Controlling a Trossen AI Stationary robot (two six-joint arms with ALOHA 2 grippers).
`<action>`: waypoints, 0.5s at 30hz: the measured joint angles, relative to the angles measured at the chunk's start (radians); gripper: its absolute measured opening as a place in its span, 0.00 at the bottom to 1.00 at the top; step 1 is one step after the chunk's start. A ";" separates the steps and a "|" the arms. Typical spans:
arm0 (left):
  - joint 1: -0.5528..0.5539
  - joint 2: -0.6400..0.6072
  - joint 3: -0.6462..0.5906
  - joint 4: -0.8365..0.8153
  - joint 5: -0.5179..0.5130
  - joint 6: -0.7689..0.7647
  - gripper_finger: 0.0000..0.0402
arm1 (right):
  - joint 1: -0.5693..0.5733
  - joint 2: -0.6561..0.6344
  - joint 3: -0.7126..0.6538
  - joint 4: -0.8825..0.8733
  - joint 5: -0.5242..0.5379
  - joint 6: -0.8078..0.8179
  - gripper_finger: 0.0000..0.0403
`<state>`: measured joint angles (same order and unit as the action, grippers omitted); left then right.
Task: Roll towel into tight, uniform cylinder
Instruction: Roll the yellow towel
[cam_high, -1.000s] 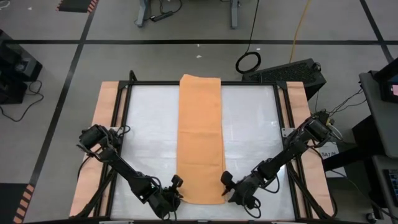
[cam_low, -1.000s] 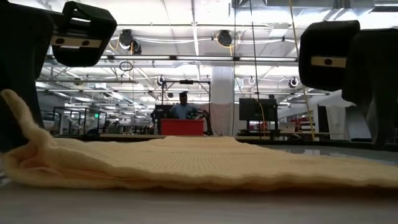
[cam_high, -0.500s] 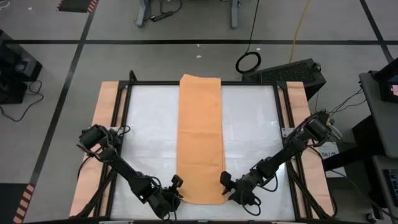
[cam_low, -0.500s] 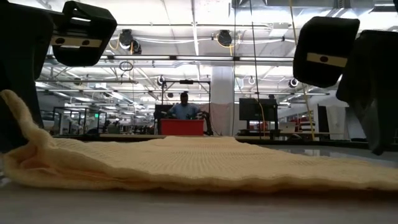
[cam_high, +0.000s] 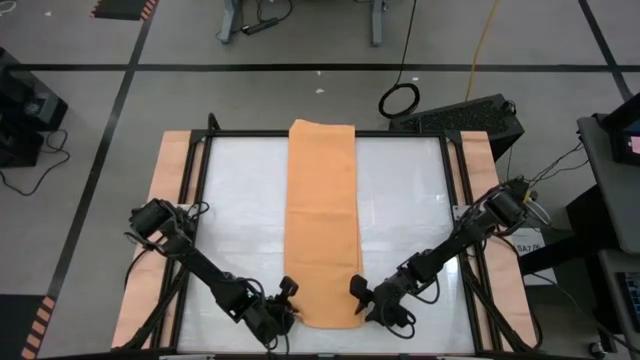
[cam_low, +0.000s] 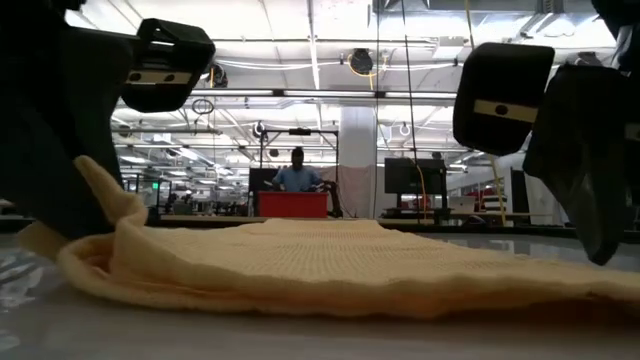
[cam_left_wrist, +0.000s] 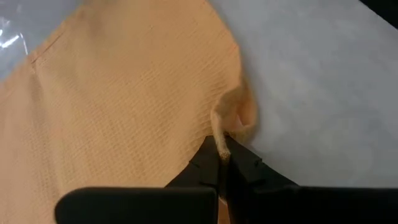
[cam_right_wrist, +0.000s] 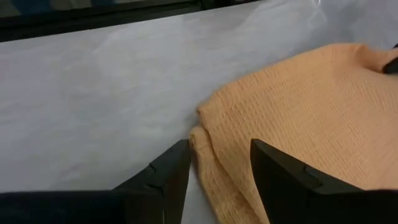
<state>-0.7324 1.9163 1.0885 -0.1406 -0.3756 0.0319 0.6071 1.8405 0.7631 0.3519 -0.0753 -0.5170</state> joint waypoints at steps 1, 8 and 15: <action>0.000 0.000 0.000 0.000 0.000 0.000 0.02 | 0.000 0.001 -0.001 0.012 0.000 0.000 0.41; 0.000 0.000 0.000 -0.003 0.002 -0.054 0.02 | 0.000 0.007 -0.001 0.072 0.008 0.022 0.41; 0.000 0.000 0.000 -0.003 -0.008 -0.079 0.02 | -0.005 0.011 -0.001 0.093 0.000 0.034 0.39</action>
<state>-0.7320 1.9163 1.0885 -0.1436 -0.3838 -0.0467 0.6020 1.8513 0.7620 0.4444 -0.0753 -0.4826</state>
